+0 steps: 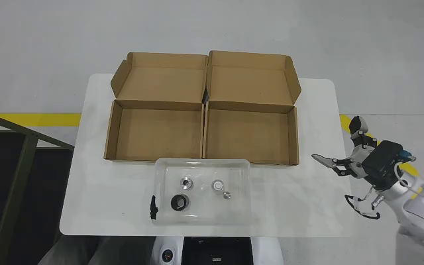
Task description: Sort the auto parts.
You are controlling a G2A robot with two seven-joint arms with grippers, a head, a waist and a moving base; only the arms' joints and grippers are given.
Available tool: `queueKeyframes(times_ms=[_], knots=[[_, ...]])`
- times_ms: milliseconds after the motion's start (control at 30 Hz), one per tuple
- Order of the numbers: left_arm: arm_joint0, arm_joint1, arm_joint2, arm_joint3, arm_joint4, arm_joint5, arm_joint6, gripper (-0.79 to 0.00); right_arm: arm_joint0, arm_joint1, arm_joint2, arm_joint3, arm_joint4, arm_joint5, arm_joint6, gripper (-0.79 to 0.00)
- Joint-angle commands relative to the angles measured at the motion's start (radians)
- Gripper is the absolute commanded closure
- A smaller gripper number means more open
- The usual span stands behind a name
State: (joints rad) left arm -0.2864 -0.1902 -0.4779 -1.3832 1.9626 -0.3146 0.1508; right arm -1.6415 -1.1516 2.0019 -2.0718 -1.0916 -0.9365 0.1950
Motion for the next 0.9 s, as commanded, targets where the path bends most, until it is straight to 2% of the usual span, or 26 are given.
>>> queueKeyframes(times_ms=[0, 567, 733, 867], knots=[[0.000, 0.000, 0.000, 0.000, 0.000, 0.000, 0.000, -0.784, 0.000, 0.000, 0.000, 0.000, 0.000, 0.000, 0.000, -0.785], [0.000, 0.000, 0.000, 0.000, 0.000, 0.000, 0.000, -0.785, -0.002, 0.000, -0.004, 0.000, -0.001, 0.007, 0.001, -0.785], [0.000, 0.000, 0.000, 0.000, 0.000, 0.000, 0.000, -0.785, -0.006, 0.004, -0.048, -0.004, 0.038, 0.015, 0.014, -0.785], [0.000, 0.000, 0.000, 0.000, 0.000, 0.000, 0.000, -0.785, 0.022, 0.012, -0.111, -0.001, 0.084, -0.011, 0.074, -0.785]])
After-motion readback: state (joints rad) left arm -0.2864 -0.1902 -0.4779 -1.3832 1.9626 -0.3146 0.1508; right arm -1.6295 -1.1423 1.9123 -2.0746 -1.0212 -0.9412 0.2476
